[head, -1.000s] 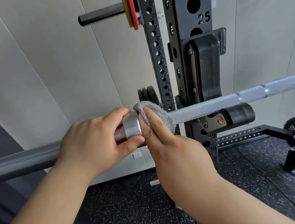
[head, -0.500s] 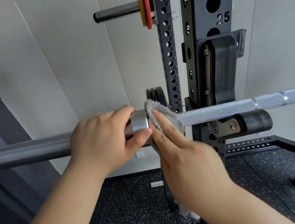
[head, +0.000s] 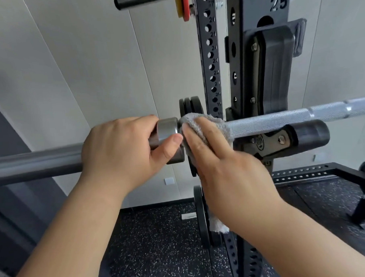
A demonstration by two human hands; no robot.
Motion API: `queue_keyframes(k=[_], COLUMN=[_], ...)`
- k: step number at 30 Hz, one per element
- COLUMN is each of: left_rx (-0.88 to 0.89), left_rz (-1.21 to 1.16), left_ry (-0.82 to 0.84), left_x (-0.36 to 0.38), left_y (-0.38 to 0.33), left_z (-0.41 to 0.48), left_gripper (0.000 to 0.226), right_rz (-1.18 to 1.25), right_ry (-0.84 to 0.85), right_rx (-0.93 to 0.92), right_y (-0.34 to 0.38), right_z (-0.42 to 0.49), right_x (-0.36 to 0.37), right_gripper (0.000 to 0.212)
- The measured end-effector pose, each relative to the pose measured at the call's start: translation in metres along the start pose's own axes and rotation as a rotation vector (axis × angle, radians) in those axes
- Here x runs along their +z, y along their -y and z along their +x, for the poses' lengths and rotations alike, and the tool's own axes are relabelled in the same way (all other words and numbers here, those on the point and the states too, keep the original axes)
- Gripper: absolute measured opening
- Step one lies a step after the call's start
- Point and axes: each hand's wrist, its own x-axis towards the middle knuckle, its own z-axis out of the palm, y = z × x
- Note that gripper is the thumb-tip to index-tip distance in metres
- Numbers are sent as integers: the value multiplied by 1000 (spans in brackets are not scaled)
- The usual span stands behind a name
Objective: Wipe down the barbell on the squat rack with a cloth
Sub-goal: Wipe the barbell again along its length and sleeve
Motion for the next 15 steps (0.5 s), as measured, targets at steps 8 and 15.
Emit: queue_keyframes(k=[8,15], left_rx=[-3,-18], left_rz=[18,0], left_ry=[62,105], left_x=[-1,-3], left_y=[1,1], left_z=[5,6], left_gripper=[64,70], right_rz=[-97,-114], right_ry=[96,-177], right_rx=[-66,90], right_y=[-12,16], right_z=[-13,22], right_x=[-1,11], right_gripper=[72,86])
